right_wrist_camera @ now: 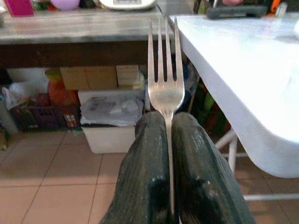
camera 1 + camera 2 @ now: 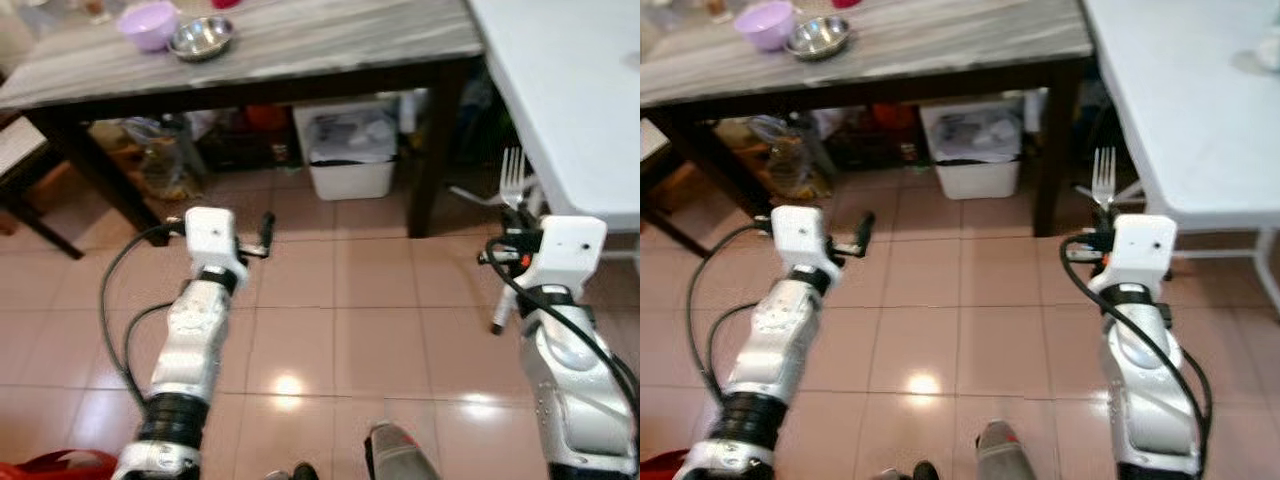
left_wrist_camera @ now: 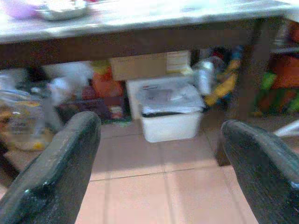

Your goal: Setting the table

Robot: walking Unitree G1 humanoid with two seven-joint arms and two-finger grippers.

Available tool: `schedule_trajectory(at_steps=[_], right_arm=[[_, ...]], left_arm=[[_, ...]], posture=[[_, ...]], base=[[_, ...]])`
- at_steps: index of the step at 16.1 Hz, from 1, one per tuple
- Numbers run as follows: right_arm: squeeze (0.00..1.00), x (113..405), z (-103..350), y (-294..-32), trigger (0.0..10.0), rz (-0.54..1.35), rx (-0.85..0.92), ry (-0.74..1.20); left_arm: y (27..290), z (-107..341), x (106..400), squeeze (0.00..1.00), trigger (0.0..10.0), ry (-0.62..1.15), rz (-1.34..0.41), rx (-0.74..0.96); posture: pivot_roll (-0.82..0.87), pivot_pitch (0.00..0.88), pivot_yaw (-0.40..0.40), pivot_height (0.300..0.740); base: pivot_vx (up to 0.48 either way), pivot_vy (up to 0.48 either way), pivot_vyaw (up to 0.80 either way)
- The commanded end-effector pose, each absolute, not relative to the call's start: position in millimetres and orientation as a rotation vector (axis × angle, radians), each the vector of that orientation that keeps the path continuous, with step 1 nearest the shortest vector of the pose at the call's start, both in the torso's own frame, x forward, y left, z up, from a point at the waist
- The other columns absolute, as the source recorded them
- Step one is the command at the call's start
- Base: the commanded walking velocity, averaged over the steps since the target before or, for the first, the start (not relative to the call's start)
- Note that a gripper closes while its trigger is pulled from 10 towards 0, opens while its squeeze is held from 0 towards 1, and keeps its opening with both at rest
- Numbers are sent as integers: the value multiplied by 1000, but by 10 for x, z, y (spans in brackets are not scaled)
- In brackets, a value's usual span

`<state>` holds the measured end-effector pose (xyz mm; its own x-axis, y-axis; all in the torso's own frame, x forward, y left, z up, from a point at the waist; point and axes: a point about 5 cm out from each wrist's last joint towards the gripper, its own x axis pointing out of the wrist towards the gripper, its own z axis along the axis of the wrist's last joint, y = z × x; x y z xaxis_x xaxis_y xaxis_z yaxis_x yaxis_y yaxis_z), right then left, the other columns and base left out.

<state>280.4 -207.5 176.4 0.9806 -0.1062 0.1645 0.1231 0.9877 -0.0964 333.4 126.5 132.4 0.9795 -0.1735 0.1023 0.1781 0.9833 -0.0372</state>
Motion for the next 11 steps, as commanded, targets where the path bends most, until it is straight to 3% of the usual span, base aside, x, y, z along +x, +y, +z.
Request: schedule_trajectory(at_steps=[1, 6, 8, 11], right_arm=[[0, 2786, 1809, -2050, 10000, -105, -116, -186], [0, 2783, 1798, -2050, 10000, -99, -121, -185], [0, 2791, 1777, -2073, 10000, -116, -104, -180], [0, 2746, 1727, -2156, 10000, -168, -96, -169]], left_arm=[[1353, 1335, 3342, 0, 10000, -98, -153, -24], [1409, 1317, 3342, 0, 10000, -90, -129, -4], [1401, 1288, 3328, 0, 10000, -81, -138, 0], [1404, 1242, 3252, 0, 10000, -94, -196, 18]], posture=[[-330, 215, 126, 740], [-328, 210, 127, 740], [-322, 203, 127, 740], [-317, 200, 127, 740]], base=[[330, 0, 0], [305, 0, 544], [285, 0, 0], [0, 0, 0]])
